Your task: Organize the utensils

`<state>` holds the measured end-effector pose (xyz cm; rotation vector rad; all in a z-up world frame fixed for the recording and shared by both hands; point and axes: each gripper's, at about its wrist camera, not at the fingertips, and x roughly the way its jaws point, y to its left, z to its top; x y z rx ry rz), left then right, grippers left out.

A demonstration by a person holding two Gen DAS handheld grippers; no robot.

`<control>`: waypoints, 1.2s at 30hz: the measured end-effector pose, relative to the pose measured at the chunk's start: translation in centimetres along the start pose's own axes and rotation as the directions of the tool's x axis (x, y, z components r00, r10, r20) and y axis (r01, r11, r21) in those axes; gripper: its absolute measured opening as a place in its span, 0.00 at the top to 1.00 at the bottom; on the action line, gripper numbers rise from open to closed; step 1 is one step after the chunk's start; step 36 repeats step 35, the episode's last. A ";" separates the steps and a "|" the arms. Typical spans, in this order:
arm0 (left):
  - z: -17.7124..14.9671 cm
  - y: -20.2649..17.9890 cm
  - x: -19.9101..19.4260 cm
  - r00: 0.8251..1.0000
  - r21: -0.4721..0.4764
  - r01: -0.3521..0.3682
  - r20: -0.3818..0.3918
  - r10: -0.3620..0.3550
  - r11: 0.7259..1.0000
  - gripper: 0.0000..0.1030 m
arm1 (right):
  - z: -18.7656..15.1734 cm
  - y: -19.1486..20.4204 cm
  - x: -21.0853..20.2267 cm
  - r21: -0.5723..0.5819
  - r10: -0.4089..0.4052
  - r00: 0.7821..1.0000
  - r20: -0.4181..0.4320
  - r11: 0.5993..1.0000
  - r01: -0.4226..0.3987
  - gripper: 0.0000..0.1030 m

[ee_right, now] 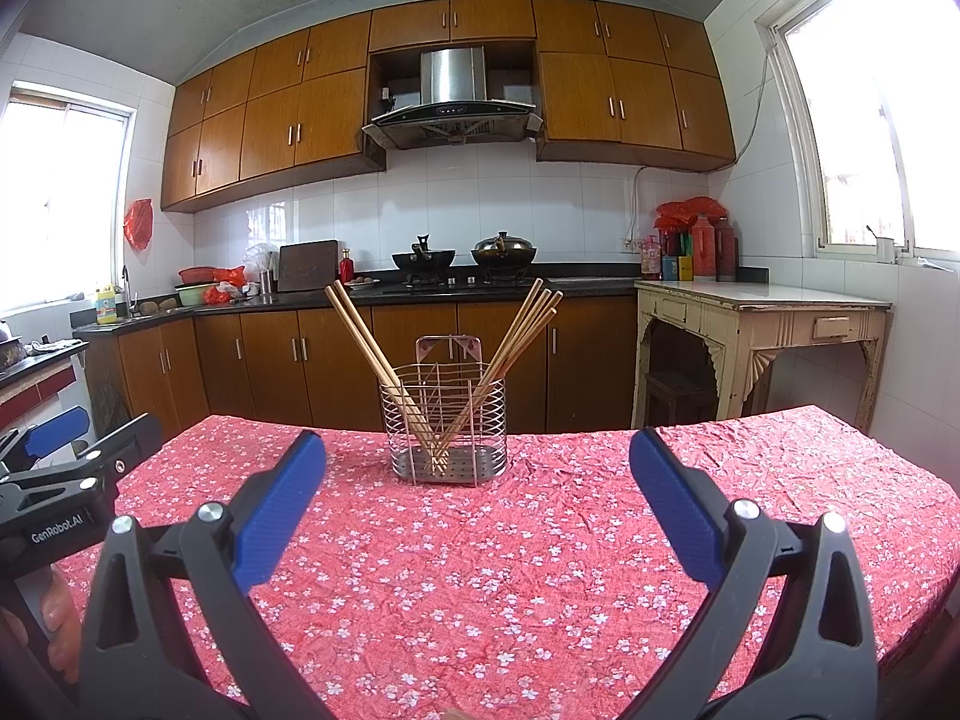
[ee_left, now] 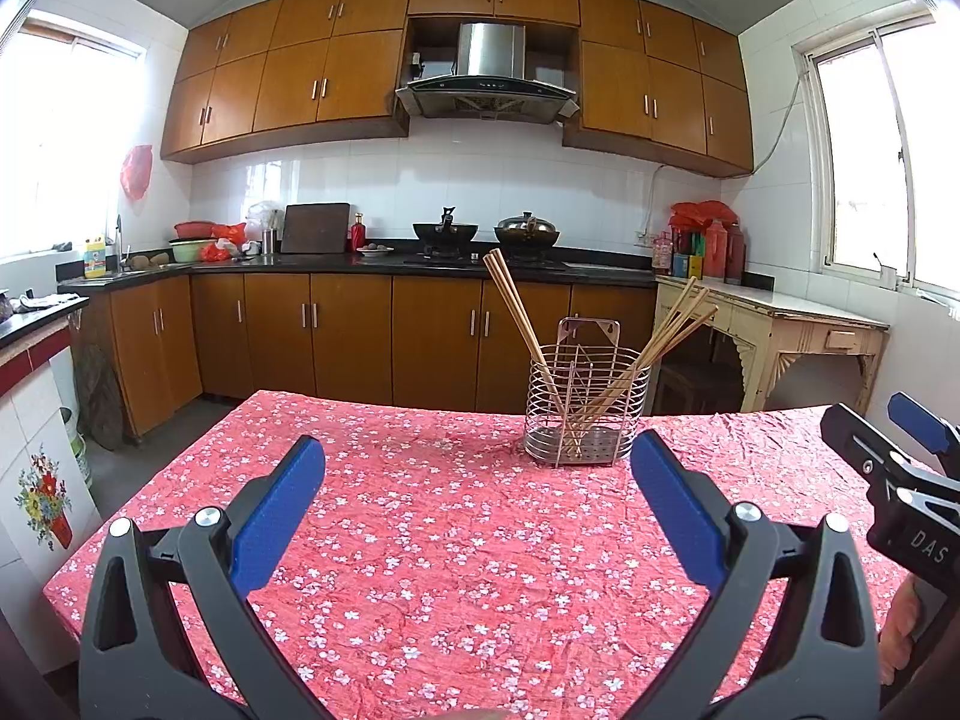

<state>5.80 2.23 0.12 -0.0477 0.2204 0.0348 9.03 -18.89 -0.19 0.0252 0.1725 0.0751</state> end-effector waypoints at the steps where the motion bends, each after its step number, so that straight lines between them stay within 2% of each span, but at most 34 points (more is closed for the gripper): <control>1: 0.0 0.0 0.0 1.000 0.001 0.000 -0.001 0.000 1.000 0.02 | 0.0 -0.1 0.0 0.000 0.000 1.000 0.001 1.000 0.000 0.04; 36: 0.7 0.5 -0.3 1.000 -0.004 0.006 0.014 -0.006 1.000 0.02 | 0.0 0.1 0.0 0.001 0.000 1.000 0.003 1.000 0.000 0.04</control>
